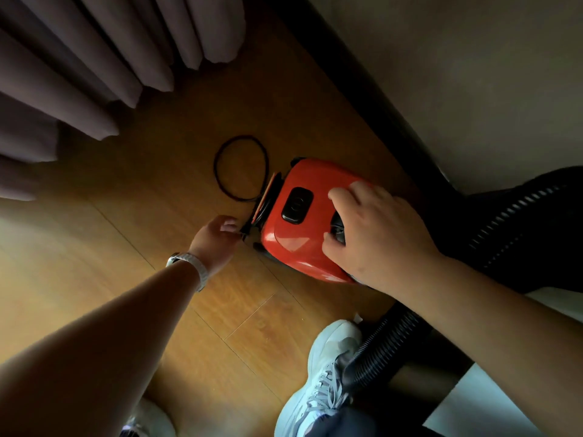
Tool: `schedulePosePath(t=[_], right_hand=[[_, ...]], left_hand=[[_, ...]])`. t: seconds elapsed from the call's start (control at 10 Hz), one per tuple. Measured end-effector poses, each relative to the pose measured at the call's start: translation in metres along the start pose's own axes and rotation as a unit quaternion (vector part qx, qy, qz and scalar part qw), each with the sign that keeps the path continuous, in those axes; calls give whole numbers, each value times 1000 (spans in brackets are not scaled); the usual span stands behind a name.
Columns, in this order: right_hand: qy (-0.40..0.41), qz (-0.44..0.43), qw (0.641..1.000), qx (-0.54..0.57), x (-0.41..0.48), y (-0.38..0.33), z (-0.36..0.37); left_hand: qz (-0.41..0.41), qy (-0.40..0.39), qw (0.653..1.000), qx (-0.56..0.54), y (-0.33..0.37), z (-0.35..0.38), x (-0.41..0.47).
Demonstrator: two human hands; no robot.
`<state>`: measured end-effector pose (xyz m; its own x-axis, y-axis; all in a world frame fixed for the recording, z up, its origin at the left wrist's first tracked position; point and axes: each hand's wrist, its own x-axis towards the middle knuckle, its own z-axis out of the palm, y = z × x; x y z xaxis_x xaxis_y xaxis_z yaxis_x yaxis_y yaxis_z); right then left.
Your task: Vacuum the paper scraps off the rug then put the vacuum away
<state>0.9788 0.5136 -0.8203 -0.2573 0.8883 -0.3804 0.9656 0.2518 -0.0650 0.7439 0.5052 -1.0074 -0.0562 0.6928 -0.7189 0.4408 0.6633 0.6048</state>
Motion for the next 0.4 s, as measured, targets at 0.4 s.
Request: schedulePosePath(t=[0.4], right_hand=[[-6,5,997,77,-31,-1,-82]], left_hand=[[114,-56,985,119,135,-92,-138]])
